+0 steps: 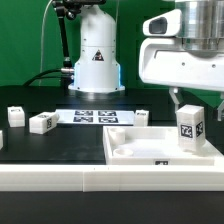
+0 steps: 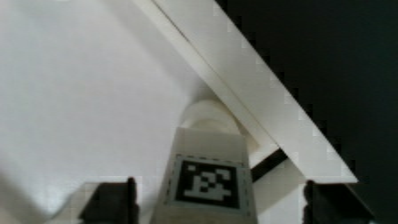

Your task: Assemble one leg

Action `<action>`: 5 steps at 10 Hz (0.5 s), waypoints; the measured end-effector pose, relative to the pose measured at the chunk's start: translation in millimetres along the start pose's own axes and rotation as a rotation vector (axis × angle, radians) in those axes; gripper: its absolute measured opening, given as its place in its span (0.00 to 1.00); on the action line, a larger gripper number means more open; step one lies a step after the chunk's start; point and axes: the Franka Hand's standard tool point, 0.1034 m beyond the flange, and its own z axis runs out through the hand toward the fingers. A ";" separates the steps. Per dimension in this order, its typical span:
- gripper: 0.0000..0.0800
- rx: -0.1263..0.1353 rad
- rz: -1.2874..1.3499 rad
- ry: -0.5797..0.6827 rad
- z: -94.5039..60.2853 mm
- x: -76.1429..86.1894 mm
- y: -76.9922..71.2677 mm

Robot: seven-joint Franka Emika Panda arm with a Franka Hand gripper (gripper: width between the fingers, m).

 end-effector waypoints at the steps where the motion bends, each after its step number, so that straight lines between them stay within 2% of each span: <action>1: 0.75 0.000 -0.077 0.000 -0.1 0.1 0.0; 5: 0.81 -0.001 -0.526 0.000 0.4 2.4 2.3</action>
Offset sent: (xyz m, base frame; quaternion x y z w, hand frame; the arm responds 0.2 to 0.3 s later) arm 0.0012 -0.0007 -0.0004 0.0023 -0.0164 -0.2063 0.9784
